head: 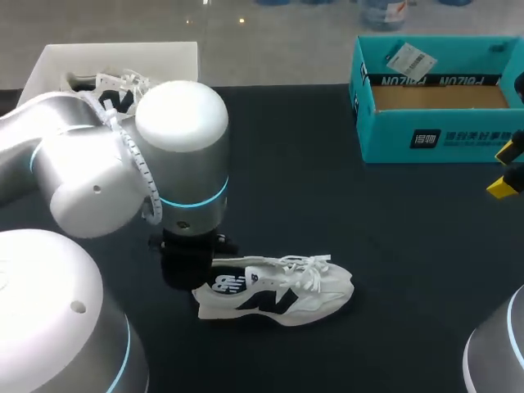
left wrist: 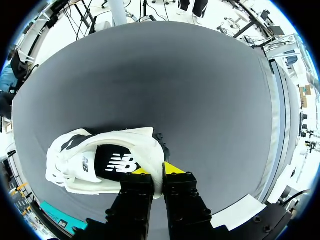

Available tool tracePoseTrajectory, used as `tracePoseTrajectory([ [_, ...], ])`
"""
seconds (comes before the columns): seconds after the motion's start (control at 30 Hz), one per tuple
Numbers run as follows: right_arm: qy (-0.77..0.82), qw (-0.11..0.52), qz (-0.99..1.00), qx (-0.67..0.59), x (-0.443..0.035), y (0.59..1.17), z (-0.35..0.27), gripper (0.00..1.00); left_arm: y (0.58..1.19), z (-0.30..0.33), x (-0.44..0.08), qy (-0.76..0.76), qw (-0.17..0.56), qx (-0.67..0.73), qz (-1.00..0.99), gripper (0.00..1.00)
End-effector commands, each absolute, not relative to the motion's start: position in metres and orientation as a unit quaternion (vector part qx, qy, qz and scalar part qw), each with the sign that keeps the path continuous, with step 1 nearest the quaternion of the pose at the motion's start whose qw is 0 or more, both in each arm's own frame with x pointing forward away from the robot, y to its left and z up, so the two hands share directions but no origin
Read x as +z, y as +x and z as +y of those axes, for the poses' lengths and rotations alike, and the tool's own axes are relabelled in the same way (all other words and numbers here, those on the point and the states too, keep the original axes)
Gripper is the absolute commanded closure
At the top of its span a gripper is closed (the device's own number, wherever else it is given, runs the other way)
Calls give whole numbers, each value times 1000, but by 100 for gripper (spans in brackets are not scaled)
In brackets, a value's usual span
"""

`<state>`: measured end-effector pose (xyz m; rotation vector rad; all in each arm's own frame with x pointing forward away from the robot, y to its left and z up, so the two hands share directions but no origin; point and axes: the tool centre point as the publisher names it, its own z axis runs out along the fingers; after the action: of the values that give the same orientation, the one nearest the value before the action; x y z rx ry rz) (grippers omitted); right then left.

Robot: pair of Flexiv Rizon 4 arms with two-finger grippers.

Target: Take the shoe out of the shoebox, open the shoe tongue, remove and reinsert the insole, then place the shoe into the shoebox

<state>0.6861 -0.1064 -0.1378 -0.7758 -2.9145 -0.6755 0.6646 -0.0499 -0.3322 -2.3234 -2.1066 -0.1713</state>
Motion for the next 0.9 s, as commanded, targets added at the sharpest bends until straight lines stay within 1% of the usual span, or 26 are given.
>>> tracePoseTrajectory([
  [0.03,-251,26,-943,-217,-139,687,-106,0,666,-55,-344,-740,0,-60,-670,100],
  [0.23,-251,26,-943,-217,-139,687,-106,0,662,-53,-353,-746,-8,-67,-663,100],
  [0.27,-251,26,-943,-217,-139,687,-106,0,661,-53,-353,-746,-8,-67,-663,79],
  [0.3,-251,26,-943,-217,-139,687,-106,0,662,-52,-353,-745,-6,-68,-664,32],
  [0.33,-251,26,-943,-217,-139,687,-106,0,662,-49,-350,-743,-7,-70,-666,0],
  [0.63,-251,26,-943,-217,-139,687,-106,0,666,-21,-308,-722,-23,-23,-691,0],
  [0.77,-251,26,-943,-217,-139,687,-106,0,663,2,-291,-693,-6,34,-721,0],
  [0.9,-251,26,-943,-217,-139,687,-106,0,659,31,-287,-646,13,103,-756,0],
])
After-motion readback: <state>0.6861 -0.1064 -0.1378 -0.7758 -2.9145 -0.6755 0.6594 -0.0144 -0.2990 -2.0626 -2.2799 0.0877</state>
